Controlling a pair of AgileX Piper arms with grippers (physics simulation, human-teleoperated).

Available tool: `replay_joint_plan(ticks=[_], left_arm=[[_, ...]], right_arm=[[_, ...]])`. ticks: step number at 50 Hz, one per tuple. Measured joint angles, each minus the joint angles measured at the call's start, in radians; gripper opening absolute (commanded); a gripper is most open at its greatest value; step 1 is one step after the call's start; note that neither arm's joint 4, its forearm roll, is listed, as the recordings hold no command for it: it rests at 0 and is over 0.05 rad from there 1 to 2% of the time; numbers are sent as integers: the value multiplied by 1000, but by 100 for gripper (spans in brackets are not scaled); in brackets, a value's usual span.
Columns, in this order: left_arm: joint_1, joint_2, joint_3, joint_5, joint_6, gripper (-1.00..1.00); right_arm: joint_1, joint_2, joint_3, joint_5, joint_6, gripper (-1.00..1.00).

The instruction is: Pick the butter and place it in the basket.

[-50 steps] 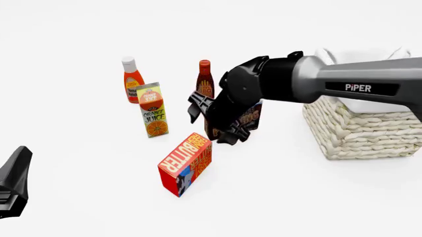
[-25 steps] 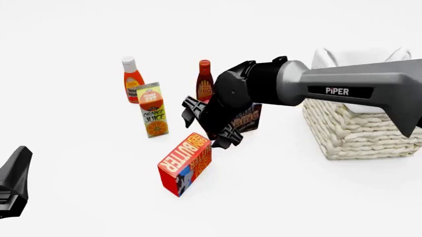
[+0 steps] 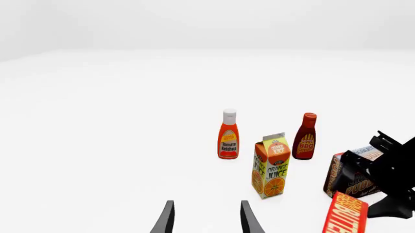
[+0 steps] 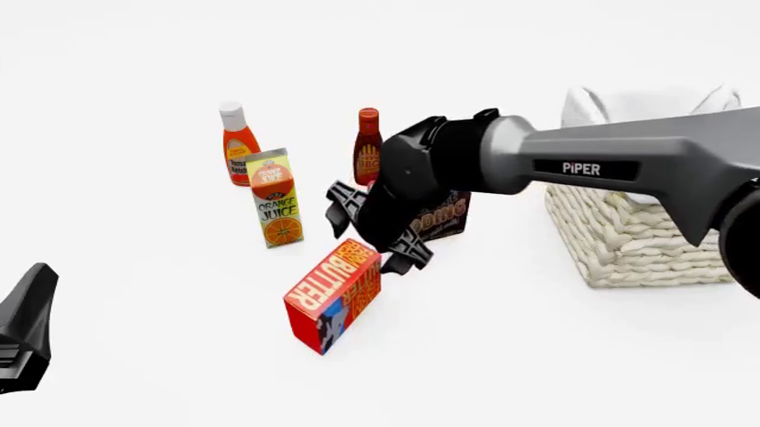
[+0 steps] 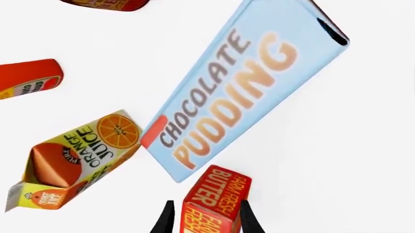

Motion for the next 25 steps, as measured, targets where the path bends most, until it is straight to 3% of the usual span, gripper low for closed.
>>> replay_joint_plan(ticks=[25], left_arm=[[0,0,0,0,0,100]], right_arm=[[17,100,-106,119,62,100]])
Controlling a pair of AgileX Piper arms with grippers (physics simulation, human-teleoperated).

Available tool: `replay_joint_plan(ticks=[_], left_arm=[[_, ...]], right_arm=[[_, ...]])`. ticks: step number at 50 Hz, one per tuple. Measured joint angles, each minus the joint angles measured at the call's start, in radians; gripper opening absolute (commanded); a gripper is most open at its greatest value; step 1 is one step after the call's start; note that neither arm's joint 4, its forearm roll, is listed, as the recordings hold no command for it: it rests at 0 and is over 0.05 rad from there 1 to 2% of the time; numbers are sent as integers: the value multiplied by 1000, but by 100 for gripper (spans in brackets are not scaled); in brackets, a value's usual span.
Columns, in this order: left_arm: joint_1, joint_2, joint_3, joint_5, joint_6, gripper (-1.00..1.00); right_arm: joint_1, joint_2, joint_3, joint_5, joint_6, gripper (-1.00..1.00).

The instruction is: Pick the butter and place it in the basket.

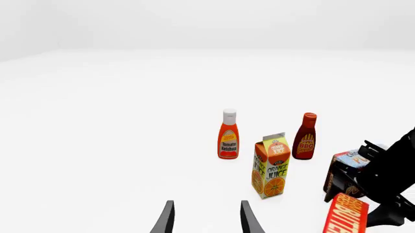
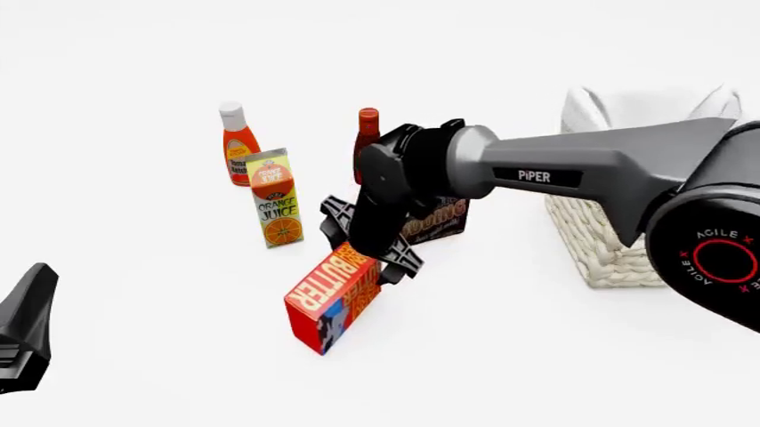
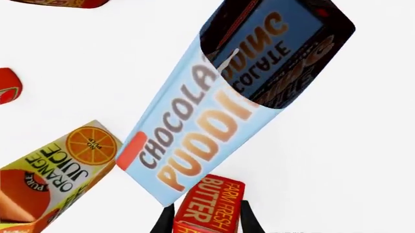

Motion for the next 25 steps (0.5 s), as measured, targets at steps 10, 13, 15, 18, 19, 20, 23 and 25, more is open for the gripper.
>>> replay_joint_plan(ticks=[10,13,15,18,19,20,23,25], left_arm=[[0,0,0,0,0,100],[0,0,0,0,0,100],[0,0,0,0,0,100],[0,0,0,0,0,100],[0,0,0,0,0,100],[0,0,0,0,0,100],[0,0,0,0,0,100],[0,0,0,0,0,100]], right_arm=[[-2,12,-26,26,-14,-100],[-2,14,-31,32,-16,-100],[-2,17,-36,38,-17,-100],[-2,19,-42,45,-18,-100],[-2,20,-44,46,-19,-100],[-3,21,-45,48,-19,-100],[-3,23,-50,53,-21,-100],[-3,24,-52,55,-22,-100]])
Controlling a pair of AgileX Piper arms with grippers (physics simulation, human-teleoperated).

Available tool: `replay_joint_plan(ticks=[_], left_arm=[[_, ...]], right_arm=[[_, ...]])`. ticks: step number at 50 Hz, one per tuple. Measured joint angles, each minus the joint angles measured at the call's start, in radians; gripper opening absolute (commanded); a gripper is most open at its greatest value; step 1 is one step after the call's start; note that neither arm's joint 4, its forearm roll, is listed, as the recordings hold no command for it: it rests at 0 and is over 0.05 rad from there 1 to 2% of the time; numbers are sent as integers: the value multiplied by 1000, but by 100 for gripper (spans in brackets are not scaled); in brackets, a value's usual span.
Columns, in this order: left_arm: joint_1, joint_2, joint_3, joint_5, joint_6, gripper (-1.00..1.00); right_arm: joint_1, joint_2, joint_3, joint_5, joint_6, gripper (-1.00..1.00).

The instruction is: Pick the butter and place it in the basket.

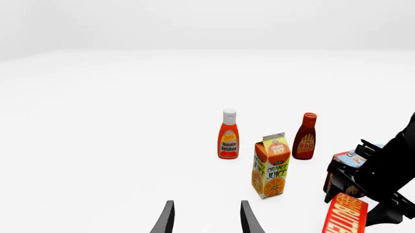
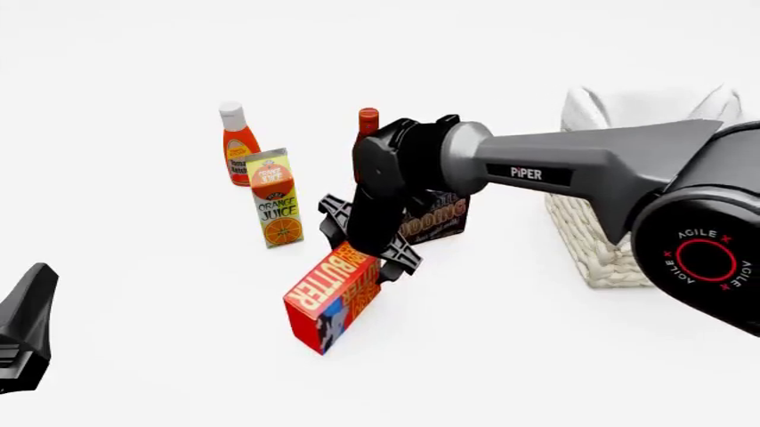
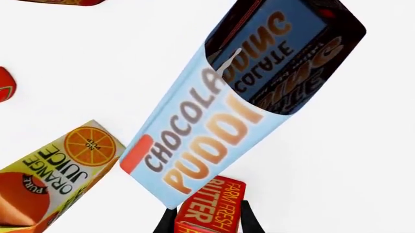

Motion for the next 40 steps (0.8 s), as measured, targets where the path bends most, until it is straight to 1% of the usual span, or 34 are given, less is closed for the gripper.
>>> replay_joint_plan(ticks=[11,28,40], left_arm=[[0,0,0,0,0,100],[0,0,0,0,0,100],[0,0,0,0,0,100]], right_arm=[[-2,-3,7,-10,-13,-100],[2,-43,70,-90,-76,-100],[-2,-88,128,-125,-114,-100]])
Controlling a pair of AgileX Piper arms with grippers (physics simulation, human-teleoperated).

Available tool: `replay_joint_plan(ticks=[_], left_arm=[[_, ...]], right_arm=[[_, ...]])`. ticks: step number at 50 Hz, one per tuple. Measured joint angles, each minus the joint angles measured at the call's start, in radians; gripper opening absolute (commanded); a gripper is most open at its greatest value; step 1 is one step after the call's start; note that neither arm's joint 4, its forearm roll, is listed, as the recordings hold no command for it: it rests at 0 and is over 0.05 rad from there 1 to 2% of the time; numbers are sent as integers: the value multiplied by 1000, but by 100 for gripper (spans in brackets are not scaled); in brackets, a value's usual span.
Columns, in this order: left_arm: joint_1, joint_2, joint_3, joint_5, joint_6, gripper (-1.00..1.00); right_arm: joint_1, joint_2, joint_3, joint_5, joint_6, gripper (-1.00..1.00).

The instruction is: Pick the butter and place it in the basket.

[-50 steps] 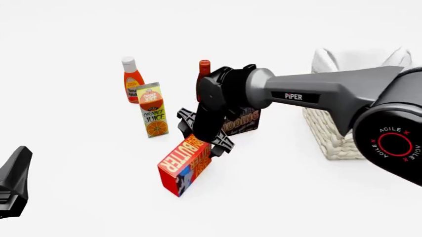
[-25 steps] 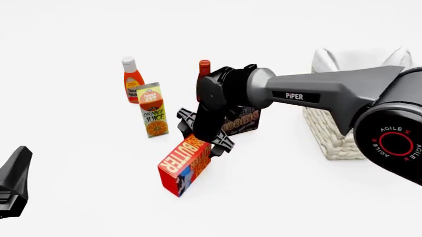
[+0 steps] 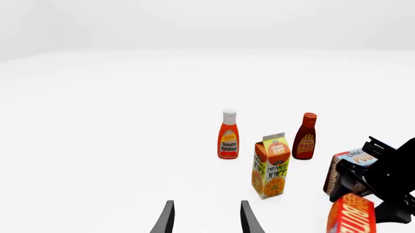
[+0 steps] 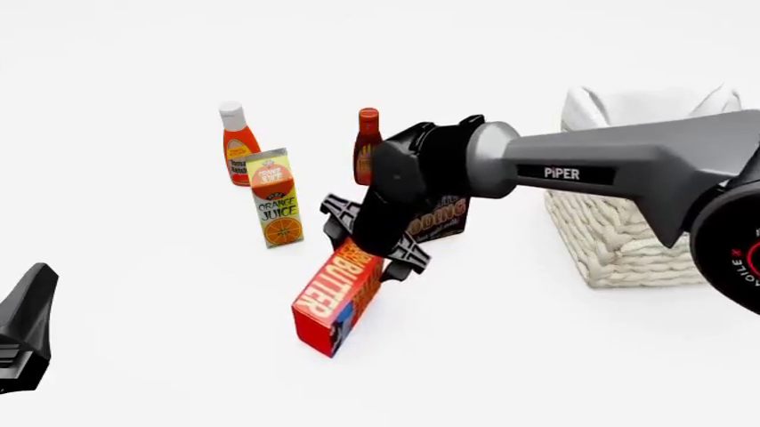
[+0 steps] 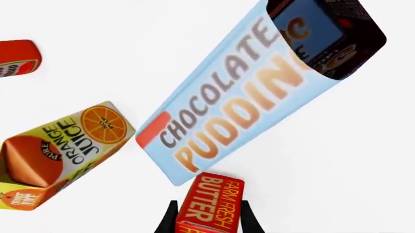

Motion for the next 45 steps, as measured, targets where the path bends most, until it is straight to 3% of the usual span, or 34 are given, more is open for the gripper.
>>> replay_joint_plan(ticks=[21,45], left_arm=[[0,0,0,0,0,100],[0,0,0,0,0,100]], right_arm=[[-50,-120,120,-29,-61,-100],[-172,-362,300,-49,-157,-100]])
